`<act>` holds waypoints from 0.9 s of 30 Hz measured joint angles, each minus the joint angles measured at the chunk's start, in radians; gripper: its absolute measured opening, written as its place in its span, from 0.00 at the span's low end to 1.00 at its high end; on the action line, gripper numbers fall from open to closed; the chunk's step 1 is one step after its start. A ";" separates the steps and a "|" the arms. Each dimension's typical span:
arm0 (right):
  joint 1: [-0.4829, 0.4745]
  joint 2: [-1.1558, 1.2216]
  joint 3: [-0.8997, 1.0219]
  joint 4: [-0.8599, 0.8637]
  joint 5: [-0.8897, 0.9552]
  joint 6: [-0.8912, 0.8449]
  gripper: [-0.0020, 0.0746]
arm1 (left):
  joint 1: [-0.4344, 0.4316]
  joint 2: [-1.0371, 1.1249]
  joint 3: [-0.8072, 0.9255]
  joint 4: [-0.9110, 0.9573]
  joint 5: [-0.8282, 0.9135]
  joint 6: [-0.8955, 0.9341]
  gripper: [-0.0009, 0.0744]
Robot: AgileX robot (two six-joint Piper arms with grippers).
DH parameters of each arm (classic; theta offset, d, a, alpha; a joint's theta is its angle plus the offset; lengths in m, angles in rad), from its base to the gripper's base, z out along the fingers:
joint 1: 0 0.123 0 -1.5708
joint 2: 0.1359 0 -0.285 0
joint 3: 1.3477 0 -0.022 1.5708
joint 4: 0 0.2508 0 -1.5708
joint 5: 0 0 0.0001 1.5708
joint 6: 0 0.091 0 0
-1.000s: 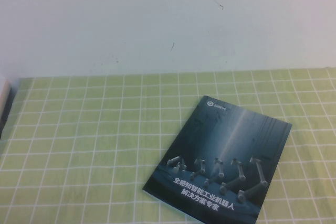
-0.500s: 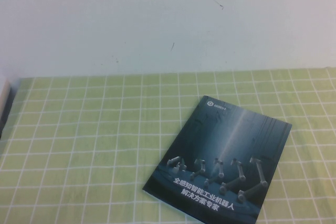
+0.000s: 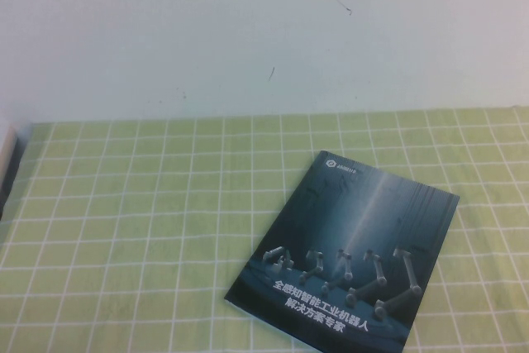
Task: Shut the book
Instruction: 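Close the open booklet and leave it lying on the table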
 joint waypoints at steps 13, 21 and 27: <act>0.000 -0.002 0.000 -0.006 0.001 -0.017 0.02 | 0.000 0.000 0.000 0.000 0.000 0.010 0.01; 0.000 -0.002 0.000 -0.009 0.001 -0.025 0.02 | 0.000 0.000 0.000 0.000 0.000 0.013 0.01; 0.000 -0.002 0.000 -0.012 0.001 -0.027 0.02 | 0.000 0.000 0.000 0.000 0.000 0.013 0.01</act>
